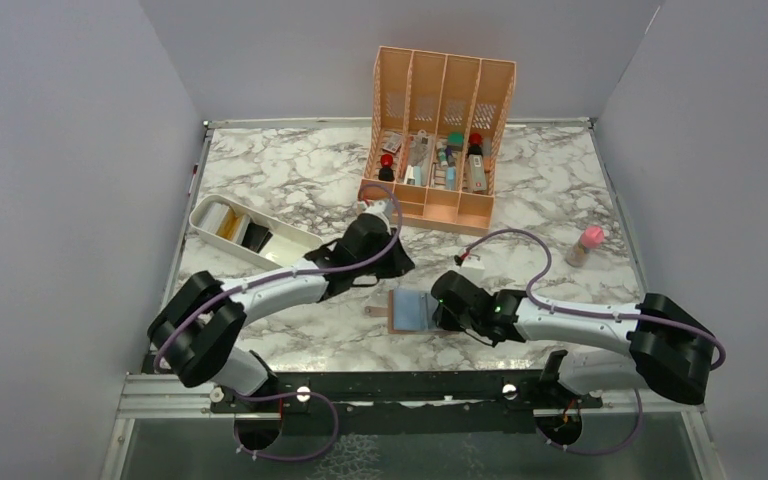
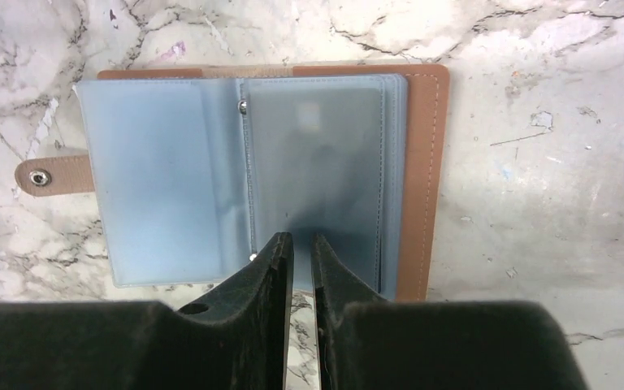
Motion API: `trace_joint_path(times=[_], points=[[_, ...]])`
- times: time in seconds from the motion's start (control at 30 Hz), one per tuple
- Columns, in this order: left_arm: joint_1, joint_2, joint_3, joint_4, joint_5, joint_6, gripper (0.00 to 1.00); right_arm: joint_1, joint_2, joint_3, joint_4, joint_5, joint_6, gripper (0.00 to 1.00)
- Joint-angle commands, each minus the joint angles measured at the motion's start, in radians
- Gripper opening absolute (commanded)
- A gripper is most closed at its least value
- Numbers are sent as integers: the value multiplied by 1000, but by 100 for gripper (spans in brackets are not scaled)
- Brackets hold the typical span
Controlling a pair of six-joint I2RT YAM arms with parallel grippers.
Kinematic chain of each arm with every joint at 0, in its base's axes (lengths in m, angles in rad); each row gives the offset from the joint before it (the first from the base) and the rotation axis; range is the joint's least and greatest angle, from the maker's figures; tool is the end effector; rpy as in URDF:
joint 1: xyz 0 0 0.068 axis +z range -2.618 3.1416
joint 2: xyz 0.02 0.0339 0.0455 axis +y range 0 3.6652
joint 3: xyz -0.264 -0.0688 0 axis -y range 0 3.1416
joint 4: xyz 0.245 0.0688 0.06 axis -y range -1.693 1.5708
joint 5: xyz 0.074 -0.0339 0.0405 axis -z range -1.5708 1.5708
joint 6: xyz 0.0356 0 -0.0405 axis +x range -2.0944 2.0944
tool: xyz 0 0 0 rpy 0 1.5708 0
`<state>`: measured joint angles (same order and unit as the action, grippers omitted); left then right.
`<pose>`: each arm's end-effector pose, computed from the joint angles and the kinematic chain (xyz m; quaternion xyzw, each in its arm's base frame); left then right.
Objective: Put the credit cards into the card holder
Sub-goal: Turn over the card slot in the card holder.
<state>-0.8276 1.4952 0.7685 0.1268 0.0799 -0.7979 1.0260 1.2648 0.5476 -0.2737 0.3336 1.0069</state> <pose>0.2100 -0.2327 0.1970 0.0318 0.8834 -0.3629 0.2949 0.1258 0.1851 0.1594 0.0384 0.9454 0.1560 0.2837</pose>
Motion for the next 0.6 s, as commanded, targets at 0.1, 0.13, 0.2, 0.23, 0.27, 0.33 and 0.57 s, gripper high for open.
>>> trace_joint_path(times=[0.1,0.13,0.2,0.23,0.27,0.33,0.57], points=[[161,-177,162,-320,-175,272,25,-6,2,-10,-168,122,32,21],[190,-185,186,-362,-189,319,26,-7,-8,-4,-178,130,32,22],[250,-198,224,-438,-217,383,28,-6,-28,3,-184,139,21,22],[279,-207,234,-468,-227,417,29,-7,-39,10,-185,138,13,23],[304,-217,242,-492,-237,457,30,-6,-52,16,-186,133,2,25],[349,-237,249,-517,-258,540,33,-6,-88,26,-185,122,-24,30],[533,-243,253,-527,-353,830,40,-6,-261,58,-150,78,-139,55]])
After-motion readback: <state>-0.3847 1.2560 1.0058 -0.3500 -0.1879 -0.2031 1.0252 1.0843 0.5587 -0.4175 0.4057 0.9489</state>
